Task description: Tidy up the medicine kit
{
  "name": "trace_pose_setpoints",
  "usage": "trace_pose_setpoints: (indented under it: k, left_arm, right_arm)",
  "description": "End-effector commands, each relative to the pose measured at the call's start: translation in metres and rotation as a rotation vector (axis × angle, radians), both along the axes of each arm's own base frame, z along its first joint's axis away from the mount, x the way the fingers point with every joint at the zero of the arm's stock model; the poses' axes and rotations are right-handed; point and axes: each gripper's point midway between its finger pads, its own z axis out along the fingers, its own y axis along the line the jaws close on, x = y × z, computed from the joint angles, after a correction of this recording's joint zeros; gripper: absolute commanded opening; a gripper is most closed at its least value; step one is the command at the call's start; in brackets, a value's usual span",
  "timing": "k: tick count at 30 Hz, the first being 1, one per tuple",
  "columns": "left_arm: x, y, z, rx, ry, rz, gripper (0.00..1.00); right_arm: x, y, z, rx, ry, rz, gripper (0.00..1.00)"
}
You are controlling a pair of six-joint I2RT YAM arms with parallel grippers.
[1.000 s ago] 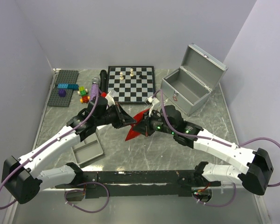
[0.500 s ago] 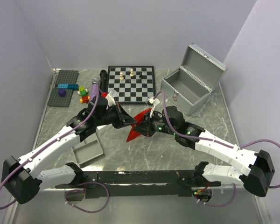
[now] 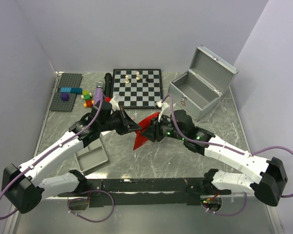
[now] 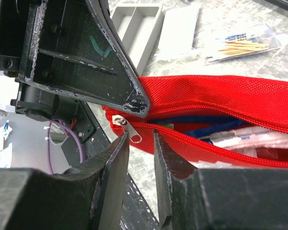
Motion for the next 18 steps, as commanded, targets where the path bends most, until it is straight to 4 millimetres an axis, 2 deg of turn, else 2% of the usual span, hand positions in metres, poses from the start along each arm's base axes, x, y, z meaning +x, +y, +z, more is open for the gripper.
trace_pose_setpoints:
  k: [1, 10, 18]
  left_arm:
    - [0.0001, -0.0012, 0.0284, -0.056, -0.072, -0.01, 0.01]
    - [-0.0009, -0.0004, 0.0273, -0.059, -0.07, -0.005, 0.01]
    - [-0.0025, -0.0022, 0.0284, -0.072, -0.068, -0.017, 0.01]
  right_arm:
    - [0.0031, 0.0007, 0.0077, 0.021, -0.03, 0.0, 0.34]
    - [-0.0003, 0.0084, 0.0077, 0.037, -0.01, 0.036, 0.48]
    - [0.006, 0.0093, 0.0134, 0.051, -0.02, 0.007, 0.45]
